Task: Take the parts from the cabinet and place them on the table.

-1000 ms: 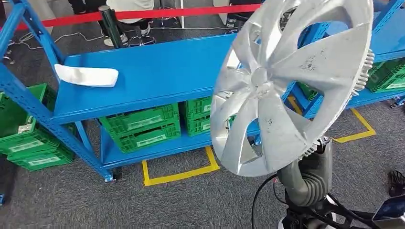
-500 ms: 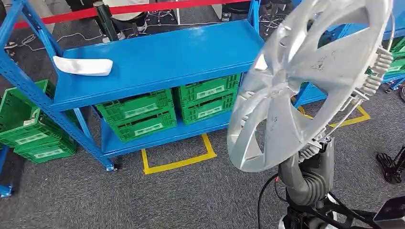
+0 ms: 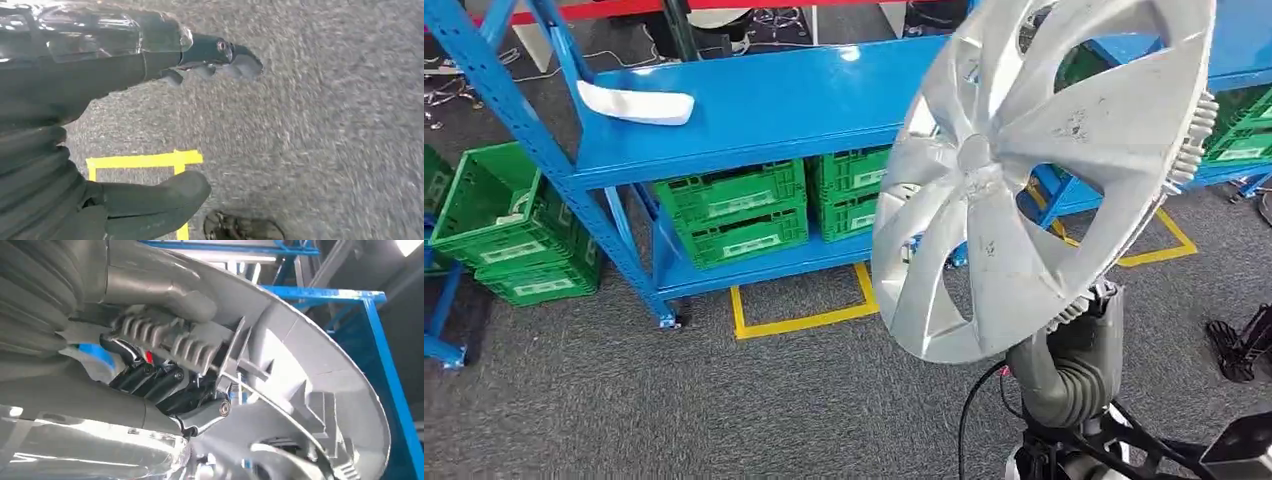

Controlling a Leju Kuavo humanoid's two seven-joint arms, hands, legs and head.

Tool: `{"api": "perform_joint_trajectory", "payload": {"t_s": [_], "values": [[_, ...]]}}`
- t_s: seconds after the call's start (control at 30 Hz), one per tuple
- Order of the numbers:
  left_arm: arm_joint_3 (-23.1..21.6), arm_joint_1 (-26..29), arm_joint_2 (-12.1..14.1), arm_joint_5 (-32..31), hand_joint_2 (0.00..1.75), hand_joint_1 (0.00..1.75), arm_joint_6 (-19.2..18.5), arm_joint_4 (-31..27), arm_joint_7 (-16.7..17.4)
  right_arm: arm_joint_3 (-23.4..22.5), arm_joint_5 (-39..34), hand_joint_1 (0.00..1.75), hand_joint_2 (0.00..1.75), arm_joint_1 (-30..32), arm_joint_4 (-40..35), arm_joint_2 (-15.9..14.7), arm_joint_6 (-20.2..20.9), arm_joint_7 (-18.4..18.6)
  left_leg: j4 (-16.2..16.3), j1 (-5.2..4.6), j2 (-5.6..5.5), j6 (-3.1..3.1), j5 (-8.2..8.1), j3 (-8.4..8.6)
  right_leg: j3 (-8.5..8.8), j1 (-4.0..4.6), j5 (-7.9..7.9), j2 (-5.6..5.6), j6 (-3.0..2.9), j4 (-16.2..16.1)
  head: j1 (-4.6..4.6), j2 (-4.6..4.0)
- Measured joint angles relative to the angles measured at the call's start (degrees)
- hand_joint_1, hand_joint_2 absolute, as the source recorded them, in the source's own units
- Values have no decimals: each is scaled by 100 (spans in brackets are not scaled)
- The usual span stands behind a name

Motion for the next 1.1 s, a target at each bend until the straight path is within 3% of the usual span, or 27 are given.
{"api": "perform_joint_trajectory", "payload": {"t_s": [0.03,0.07,0.1,0.13,0.17,0.2,0.23,0.3,0.33,0.37,0.4,0.43,0.5,0.53,0.57,0.6,0.67,0.7,0.73,0.77,0.87,0.9,0.93,0.97,1.03,1.07,1.1], "values": [[4,13,4,-4,175,0,0,0,2,2,4,175,175,1,2,0,-2,2,4,-10,-29,-3,35,-47,-76,-7,-111,0,3,300,20,0],[7,25,4,-7,175,0,0,0,2,2,11,175,175,2,4,0,-7,6,7,-21,-64,-9,67,-90,-27,-7,-72,4,-3,329,39,0],[9,32,7,-7,175,0,0,0,2,4,22,175,175,2,4,0,-7,13,16,-29,-115,-17,88,-118,148,-6,92,20,-29,90,57,0],[11,33,4,-7,175,0,0,0,2,4,29,175,175,3,4,0,-7,22,27,-40,-164,-29,99,-122,432,-2,339,64,-67,-384,81,0],[11,28,2,-9,175,0,0,2,2,4,31,175,175,3,2,0,-9,28,31,-51,-213,-33,102,-117,742,5,582,181,-120,-933,103,0],[13,26,-13,-9,175,0,0,2,0,4,33,175,175,1,2,0,-9,31,32,-33,-251,-39,106,-128,950,5,686,479,-201,-1373,123,0],[13,2,-46,-9,175,0,2,7,0,4,33,175,175,25,0,0,-9,37,70,-69,-299,-81,122,-200,1020,-23,661,666,-250,-1452,51,0],[15,-11,-33,-9,175,0,9,7,2,4,35,175,175,46,-2,-2,-15,39,67,18,-445,-171,183,-291,985,17,671,488,-247,-1487,123,0],[15,-5,-33,-13,175,0,9,9,2,0,44,175,175,43,-4,-2,-24,39,65,22,-513,-212,209,-314,987,33,671,423,-252,-1514,131,0],[15,-6,-26,-22,175,0,11,7,2,0,53,175,175,35,-7,-2,-26,39,83,-16,-577,-235,203,-341,1055,-19,674,321,-277,-1685,129,0],[15,-1,-20,-24,175,0,11,9,2,4,61,175,175,20,-2,-2,-28,42,204,-34,-185,-241,86,-430,1077,-21,681,219,-289,-1743,122,0],[17,-11,-28,-31,175,0,11,11,2,0,77,175,175,54,-9,0,-46,44,459,-19,24,-285,-94,-579,1066,-13,690,152,-316,-1770,37,0],[22,-14,-28,-52,175,0,11,11,2,0,94,175,175,80,-15,-4,-61,46,1404,41,95,-355,-524,-1047,1034,-4,682,-37,-325,-1739,-13,0],[26,-5,-28,-61,175,0,11,11,4,0,101,175,175,80,-15,-2,-66,46,1776,54,90,-386,-626,-1232,1017,-3,673,-125,-325,-1721,-17,0],[31,7,-26,-65,175,0,11,11,7,0,101,175,175,82,-15,-2,-68,46,1868,65,93,-408,-583,-1286,1009,-3,669,-193,-322,-1702,-33,0],[37,16,-26,-68,175,0,11,11,7,0,101,175,175,82,-15,-2,-68,46,1692,76,105,-420,-407,-1194,1003,-3,657,-258,-311,-1682,-52,0],[41,16,-13,-70,175,0,11,11,7,0,103,175,175,80,-15,-2,-70,46,777,79,244,-407,101,-706,1008,-5,619,-378,-280,-1627,-83,0],[44,11,-11,-72,175,0,11,11,7,0,103,175,175,77,-17,-2,-70,46,294,66,474,-374,238,-457,1011,-2,597,-431,-252,-1591,-98,0],[44,1,-11,-76,175,0,11,11,7,0,105,175,175,81,-17,-2,-70,46,213,-18,697,-307,157,-422,997,43,577,-464,-218,-1565,-107,0],[44,3,-11,-76,175,0,11,11,4,0,116,175,175,76,-17,-2,-70,48,212,-18,587,-251,187,-455,990,37,579,-510,-193,-1553,-85,0],[44,15,-11,-83,175,0,9,11,9,2,151,175,175,73,-20,-2,-70,57,183,-16,414,-154,237,-511,1012,32,586,-666,-126,-1567,-92,0],[44,13,-17,-87,175,0,7,11,9,2,153,175,175,68,-20,-2,-70,65,153,27,345,-108,279,-492,982,4,489,-456,-60,-1511,-83,0],[44,3,-18,-92,175,0,7,11,9,2,166,175,175,79,-24,-2,-70,72,153,32,272,-72,307,-515,886,-11,269,-166,-38,-1264,-53,0],[46,-10,-22,-94,175,0,7,9,7,2,168,175,175,84,-31,-11,-63,87,153,30,204,-49,323,-535,712,-22,1,-36,-35,-812,-5,0],[46,-12,-33,-92,175,0,2,9,-20,4,173,175,175,85,-31,-20,-57,124,157,14,48,-32,353,-573,335,-18,-391,18,-33,100,22,0],[46,-7,-35,-92,175,0,-4,11,-28,4,179,175,175,84,-31,-28,-57,131,159,11,-46,-38,369,-586,240,-18,-413,24,-46,321,39,0],[46,2,-39,-92,175,0,-9,11,-31,4,182,175,175,84,-31,-31,-57,142,165,11,-137,-45,379,-590,296,-18,-272,27,-62,213,50,0]]}}
